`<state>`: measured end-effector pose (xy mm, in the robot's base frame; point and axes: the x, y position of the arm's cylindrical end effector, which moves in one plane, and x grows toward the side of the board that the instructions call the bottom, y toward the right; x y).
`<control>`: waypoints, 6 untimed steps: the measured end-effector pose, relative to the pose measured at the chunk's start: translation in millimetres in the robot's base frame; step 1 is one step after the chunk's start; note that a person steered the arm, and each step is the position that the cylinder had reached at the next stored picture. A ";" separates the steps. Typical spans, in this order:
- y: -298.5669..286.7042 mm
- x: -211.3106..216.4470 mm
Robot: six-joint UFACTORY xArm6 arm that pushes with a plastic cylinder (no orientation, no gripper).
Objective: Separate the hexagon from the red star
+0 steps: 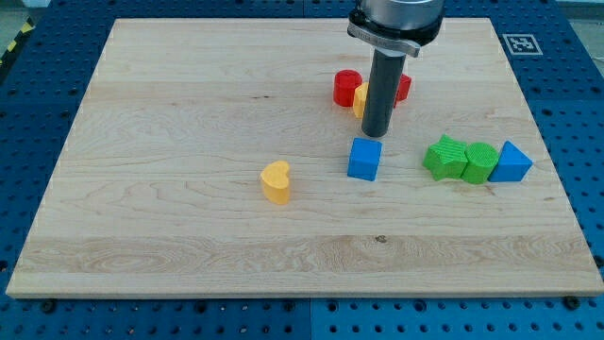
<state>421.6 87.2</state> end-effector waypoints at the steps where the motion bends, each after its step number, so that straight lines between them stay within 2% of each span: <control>1: 0.0 0.0; 3: 8.9 -33.1; 4: 8.9 -35.9; 5: 8.9 -66.8; 6: 8.9 -55.3</control>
